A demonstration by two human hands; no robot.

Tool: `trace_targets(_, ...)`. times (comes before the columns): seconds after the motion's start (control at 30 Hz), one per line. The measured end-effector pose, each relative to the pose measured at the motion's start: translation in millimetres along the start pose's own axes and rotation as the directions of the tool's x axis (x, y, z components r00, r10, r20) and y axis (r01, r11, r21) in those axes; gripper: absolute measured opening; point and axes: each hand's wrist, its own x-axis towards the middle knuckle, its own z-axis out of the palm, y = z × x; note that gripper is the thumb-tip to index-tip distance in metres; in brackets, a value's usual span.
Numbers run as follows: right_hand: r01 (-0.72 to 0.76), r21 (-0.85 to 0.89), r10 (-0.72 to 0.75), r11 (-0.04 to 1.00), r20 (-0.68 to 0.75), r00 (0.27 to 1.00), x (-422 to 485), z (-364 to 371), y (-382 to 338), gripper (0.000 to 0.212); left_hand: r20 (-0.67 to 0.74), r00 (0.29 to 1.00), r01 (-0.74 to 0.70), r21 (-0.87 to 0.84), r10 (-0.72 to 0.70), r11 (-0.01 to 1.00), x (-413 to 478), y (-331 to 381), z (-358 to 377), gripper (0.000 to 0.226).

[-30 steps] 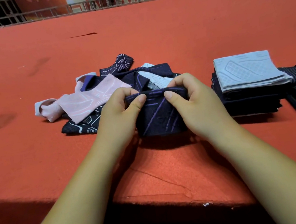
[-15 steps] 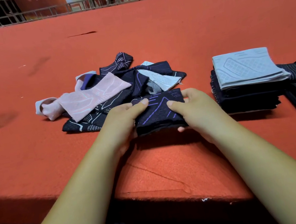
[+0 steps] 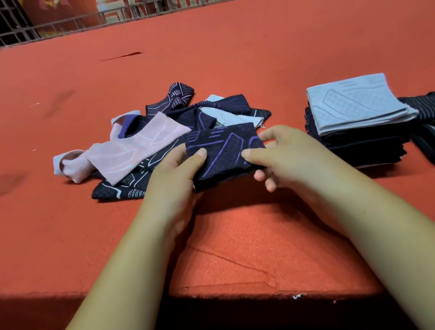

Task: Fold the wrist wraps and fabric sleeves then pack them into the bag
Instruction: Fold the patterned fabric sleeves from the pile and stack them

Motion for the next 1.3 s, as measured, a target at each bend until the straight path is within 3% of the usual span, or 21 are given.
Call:
trace_targets(0.17, 0.233, -0.127, -0.250, 0.964, -0.136, 0.959, -9.4, -10.4, -19.3, 0.028, 0.164, 0.986, -0.004, 0.003, 0.003, 1.000, -10.7, 15.3, 10.7, 0.051)
trace_targets(0.33, 0.345, -0.173, -0.380, 0.922, -0.241, 0.893, -17.9, -29.3, -36.5, 0.045, 0.082, 0.990, -0.122, 0.046, 0.118, 0.991, -6.0, 32.2, 40.5, 0.052)
trace_targets(0.47, 0.372, -0.199, -0.420, 0.907, -0.339, 0.842, -20.9, -54.0, -43.1, 0.061, -0.004, 0.976, -0.219, 0.065, 0.220, 0.974, 1.5, 41.1, 77.9, 0.068)
trace_targets(0.63, 0.292, -0.234, -0.372, 0.927, -0.494, 0.786, -18.4, -96.0, -45.2, 0.055, 0.068, 0.949, -0.315, 0.249, 0.308, 0.916, 6.8, 52.1, 133.3, 0.043)
trace_targets(0.97, 0.028, -0.468, -0.310, 0.883, -0.538, 0.784, -14.3, -147.1, -39.1, 0.054, 0.100, 0.963, -0.266, 0.498, 0.250, 0.825, 30.1, 29.3, 190.2, 0.063)
trace_targets(1.3, -0.199, -0.536, -0.188, 0.820, -0.582, 0.791, -5.8, -158.7, -17.6, 0.045, 0.168, 0.963, -0.271, 0.640, 0.213, 0.719, 28.4, 0.8, 193.2, 0.050)
